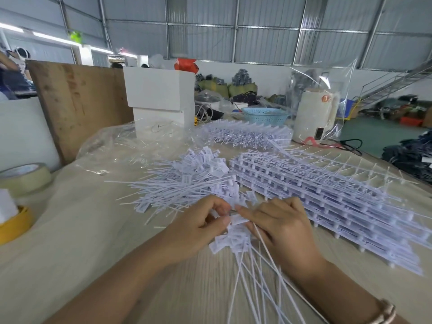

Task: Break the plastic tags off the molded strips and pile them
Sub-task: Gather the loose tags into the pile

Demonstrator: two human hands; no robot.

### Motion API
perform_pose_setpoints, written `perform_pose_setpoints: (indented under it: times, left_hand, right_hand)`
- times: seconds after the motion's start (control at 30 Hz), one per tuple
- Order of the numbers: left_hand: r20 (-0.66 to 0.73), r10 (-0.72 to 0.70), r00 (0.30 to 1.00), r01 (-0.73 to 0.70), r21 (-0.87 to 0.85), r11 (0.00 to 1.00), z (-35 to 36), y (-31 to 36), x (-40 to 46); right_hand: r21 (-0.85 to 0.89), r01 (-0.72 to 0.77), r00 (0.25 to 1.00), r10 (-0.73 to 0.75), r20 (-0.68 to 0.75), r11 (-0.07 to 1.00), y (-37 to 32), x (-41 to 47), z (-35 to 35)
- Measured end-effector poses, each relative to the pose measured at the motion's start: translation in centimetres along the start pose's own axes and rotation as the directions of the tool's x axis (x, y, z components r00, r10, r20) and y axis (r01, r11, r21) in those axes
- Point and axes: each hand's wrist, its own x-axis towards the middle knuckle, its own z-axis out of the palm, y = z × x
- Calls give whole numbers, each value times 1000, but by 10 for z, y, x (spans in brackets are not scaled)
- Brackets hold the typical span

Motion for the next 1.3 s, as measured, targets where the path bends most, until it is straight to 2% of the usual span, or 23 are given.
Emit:
perform_pose_setpoints:
  times: [0.1,0.23,0.33,0.5,0.7,0.73,0.8,0.83,0.87,0.9,0.97,1.03,1.1,1.2,1.23,1.3]
  left_hand:
    - [22,-7,1000,4,130,992,-3,-1,-1]
    - [-29,43,999,-39,107,994,-3,-3,0]
    - [-12,87,996,-85,112,990,-2,-4,2]
    - [-11,161,987,-158,128,979,-3,-3,1]
    - [48,120,992,-122,53,991,-5,0,1]
    - [49,118,992,-120,44,992,-10,0,0]
    - [4,81,997,-81,-10,997,-23,-4,-2]
    - [-35,52,998,-54,-51,997,-30,-7,-4]
    - [-63,36,997,-40,-61,997,-35,-10,-5]
    - [-73,37,997,-39,-24,999,-35,-12,-4]
    - [-59,75,995,-63,181,981,-26,-11,-1]
    - [-65,131,989,-91,428,899,-12,-10,5]
    - [-115,165,980,-62,612,789,-3,-7,7]
    - [-200,183,962,25,738,675,6,-1,8]
    - [-233,201,952,43,748,662,6,2,8]
    - [-296,255,921,44,728,684,4,7,8]
  right_hand:
    - [-29,-13,1000,12,-15,1000,1,1,-1]
    - [-29,-13,999,15,47,999,-3,1,0]
    - [47,-55,990,48,131,997,-3,1,-2]
    - [178,-120,986,96,138,977,-3,0,-1]
    - [273,-162,977,116,178,948,4,-2,2]
    - [297,-229,968,183,174,927,7,-6,1]
    - [381,-463,884,446,139,800,18,-12,-7]
    - [393,-524,841,531,103,755,24,-16,-12]
    - [360,-515,846,530,64,778,27,-17,-15]
    - [302,-480,872,485,65,824,25,-14,-18]
    - [188,-319,944,295,147,929,17,-6,-15]
    - [61,-197,954,176,244,979,10,0,-5]
    - [-39,-179,924,182,336,983,6,2,1]
    - [-141,-202,866,244,437,969,6,2,0]
    - [-142,-222,855,262,447,965,8,0,-2]
    - [-81,-326,867,333,371,942,14,0,-9]
